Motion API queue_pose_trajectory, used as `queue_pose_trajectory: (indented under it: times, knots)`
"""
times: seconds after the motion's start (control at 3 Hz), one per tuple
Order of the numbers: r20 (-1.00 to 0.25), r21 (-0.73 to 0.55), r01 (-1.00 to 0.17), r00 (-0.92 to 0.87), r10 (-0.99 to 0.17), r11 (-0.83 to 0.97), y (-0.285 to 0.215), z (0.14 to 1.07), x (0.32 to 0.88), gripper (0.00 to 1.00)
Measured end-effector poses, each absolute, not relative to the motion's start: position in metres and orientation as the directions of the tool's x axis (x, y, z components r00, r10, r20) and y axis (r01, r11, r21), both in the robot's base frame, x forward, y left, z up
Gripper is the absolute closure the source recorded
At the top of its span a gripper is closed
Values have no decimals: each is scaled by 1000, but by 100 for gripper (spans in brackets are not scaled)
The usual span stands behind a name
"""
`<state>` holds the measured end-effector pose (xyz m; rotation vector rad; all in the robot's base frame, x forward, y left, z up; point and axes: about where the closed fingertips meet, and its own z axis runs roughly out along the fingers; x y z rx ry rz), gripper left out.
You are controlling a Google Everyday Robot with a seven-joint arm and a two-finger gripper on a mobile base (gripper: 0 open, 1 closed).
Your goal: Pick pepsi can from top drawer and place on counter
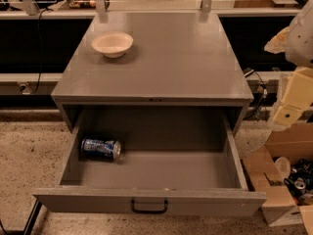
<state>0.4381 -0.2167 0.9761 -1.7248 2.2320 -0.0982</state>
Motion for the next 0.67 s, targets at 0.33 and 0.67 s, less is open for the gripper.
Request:
queue_pose_trajectory:
  times: [0.33, 0.67]
  knots:
    - [-207, -245, -931, -221, -953, 270, -217, 976, 438, 0]
    - [-213, -233, -949, -163, -963, 212, -177, 963, 452, 0]
